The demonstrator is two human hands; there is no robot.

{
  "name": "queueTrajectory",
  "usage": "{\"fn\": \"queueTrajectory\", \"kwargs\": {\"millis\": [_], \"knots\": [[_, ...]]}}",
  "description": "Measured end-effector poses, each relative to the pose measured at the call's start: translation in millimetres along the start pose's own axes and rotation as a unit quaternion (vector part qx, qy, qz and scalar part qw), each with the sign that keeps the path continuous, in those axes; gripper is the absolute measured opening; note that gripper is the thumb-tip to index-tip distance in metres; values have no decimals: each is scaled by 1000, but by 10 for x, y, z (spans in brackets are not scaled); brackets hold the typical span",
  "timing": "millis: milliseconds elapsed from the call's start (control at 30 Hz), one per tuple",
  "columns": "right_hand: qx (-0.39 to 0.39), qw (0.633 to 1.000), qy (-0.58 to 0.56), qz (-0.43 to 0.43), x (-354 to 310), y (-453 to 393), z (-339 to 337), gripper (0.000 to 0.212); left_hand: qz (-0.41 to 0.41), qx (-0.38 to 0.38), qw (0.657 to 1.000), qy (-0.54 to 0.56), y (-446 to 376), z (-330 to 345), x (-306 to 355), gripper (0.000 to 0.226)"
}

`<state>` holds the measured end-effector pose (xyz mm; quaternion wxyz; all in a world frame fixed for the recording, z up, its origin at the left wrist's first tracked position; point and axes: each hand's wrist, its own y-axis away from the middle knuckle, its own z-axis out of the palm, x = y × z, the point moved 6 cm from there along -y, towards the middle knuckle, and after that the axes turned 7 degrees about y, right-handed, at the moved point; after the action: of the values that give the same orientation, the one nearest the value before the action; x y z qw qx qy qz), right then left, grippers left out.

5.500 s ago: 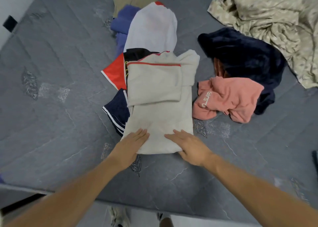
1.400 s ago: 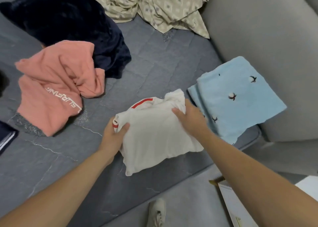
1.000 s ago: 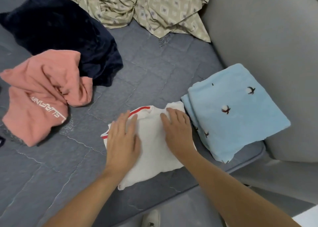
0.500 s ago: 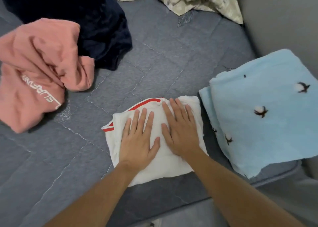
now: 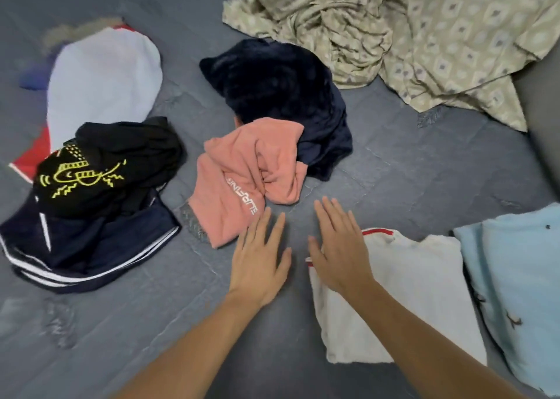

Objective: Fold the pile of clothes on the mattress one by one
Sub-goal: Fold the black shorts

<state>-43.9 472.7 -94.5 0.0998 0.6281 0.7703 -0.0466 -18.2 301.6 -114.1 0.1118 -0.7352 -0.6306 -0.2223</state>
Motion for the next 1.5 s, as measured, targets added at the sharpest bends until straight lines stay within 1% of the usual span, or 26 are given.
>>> {"fn": "queueTrajectory", "kwargs": {"millis": [100,167,267,333,400,500,633,700,767,833,867,900,933,967,1033,1067,1100,1167,1233,1300,1400,1433,1500], "knots": [[-1,999,-20,-41,-665,-413,163,69,-29,25,999,-11,-53,-314,-753,68],[-8,997,-35,-74,-1198,-684,281,70,-47,36,998,-31,-45,-525,-1295,68],[-6,991,-29,-129,-2056,-1098,438,70,-82,64,993,-52,-55,-921,-2120,70],[-5,989,-42,-141,-2617,-1363,543,69,-93,91,990,-57,-82,-1228,-2638,71],[-15,986,-70,-148,-3146,-1599,693,72,-93,118,986,-66,-103,-1532,-3130,73],[-20,986,-70,-150,-3837,-1982,919,81,-97,121,984,-92,-142,-1952,-3820,89],[-58,989,-33,-130,-4397,-2533,1088,106,-123,93,985,-83,-319,-2325,-4511,112],[-54,991,-20,-118,-4482,-2751,1072,117,-134,88,987,-32,-405,-2411,-4717,120],[-49,993,-28,-103,-4442,-2928,1002,124,-143,50,983,106,-530,-2458,-4851,128],[-78,993,-29,-87,-4338,-3074,954,130,-130,-3,955,266,-680,-2520,-4878,129],[-100,992,-21,-78,-4296,-3132,943,134,-118,-5,938,325,-758,-2584,-4862,122],[-123,990,-8,-72,-4266,-3174,933,137,-116,7,925,363,-831,-2641,-4863,110],[-138,988,6,-66,-4256,-3197,923,139,-125,24,917,377,-889,-2685,-4875,101],[-145,987,20,-63,-4261,-3213,904,140,-141,35,920,364,-931,-2702,-4889,94],[-150,985,47,-69,-4316,-3209,869,132,-174,34,939,296,-954,-2654,-4937,74],[-156,983,60,-76,-4341,-3193,866,123,-184,35,944,271,-941,-2625,-4959,60],[-160,981,72,-83,-4357,-3165,866,110,-183,39,947,260,-912,-2603,-4968,46],[-153,981,83,-89,-4365,-3098,855,80,-132,58,959,244,-815,-2614,-4909,28],[-140,984,64,-89,-4344,-2975,836,53,-51,79,970,223,-696,-2638,-4763,22],[-120,988,31,-94,-4263,-2763,829,41,2,98,971,216,-549,-2650,-4580,21],[-83,991,-9,-104,-4070,-2365,798,32,14,92,965,246,-299,-2580,-4321,23],[-72,991,-27,-106,-4003,-2237,768,29,4,88,957,277,-217,-2549,-4253,21],[-51,991,-75,-96,-3890,-2032,672,24,-40,93,927,361,-82,-2545,-4134,16]]}}
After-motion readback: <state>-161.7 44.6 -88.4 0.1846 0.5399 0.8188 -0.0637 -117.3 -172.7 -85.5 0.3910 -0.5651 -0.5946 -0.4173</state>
